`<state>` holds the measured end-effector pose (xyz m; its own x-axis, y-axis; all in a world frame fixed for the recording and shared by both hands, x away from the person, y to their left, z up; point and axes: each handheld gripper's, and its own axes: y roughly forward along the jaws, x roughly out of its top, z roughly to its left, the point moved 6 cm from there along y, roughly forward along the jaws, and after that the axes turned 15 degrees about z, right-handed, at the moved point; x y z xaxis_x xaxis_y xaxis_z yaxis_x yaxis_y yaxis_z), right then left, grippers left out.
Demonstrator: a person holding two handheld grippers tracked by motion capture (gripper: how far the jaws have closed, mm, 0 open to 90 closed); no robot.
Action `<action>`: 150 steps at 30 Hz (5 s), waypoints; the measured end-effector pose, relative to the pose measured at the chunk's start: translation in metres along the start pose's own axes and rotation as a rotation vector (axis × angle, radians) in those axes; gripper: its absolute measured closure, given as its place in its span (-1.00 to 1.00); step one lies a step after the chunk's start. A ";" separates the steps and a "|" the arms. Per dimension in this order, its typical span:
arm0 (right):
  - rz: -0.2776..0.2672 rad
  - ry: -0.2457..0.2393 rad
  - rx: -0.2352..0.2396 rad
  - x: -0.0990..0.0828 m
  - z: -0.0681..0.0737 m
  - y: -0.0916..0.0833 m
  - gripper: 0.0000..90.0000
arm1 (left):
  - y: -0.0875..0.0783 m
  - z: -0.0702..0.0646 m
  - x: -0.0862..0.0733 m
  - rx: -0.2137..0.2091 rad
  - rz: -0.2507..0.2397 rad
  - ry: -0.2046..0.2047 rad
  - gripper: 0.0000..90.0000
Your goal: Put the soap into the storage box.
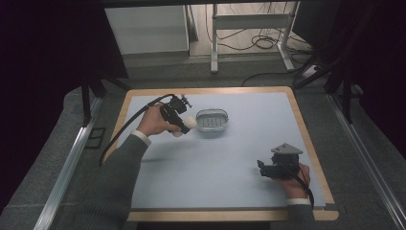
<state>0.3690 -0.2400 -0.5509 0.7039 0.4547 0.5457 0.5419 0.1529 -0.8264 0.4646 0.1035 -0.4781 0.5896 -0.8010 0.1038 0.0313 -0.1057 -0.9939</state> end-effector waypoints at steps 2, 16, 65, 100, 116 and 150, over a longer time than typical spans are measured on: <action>0.001 -0.003 0.001 0.000 0.000 0.000 -0.79 | 0.000 0.000 0.001 0.002 0.001 0.002 0.11; 0.007 -0.004 0.000 -0.001 0.000 0.002 -0.79 | 0.004 0.005 0.022 0.006 -0.006 0.009 0.11; 0.008 0.010 -0.009 -0.004 -0.004 0.001 -0.79 | 0.019 0.016 0.089 0.014 -0.041 0.096 0.11; 0.020 0.011 -0.010 -0.006 -0.006 0.004 -0.79 | 0.022 0.016 0.097 -0.018 -0.106 0.125 -0.09; 0.026 0.002 -0.010 -0.006 -0.004 0.006 -0.79 | 0.006 0.004 0.059 -0.048 -0.210 0.083 -0.21; 0.030 -0.021 -0.007 -0.003 0.007 0.008 -0.79 | 0.051 -0.036 -0.114 -0.101 -0.340 -0.098 -0.34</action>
<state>0.3681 -0.2345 -0.5596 0.7105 0.4769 0.5174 0.5236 0.1328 -0.8415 0.3702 0.1682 -0.5389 0.6339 -0.6502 0.4188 0.1619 -0.4179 -0.8940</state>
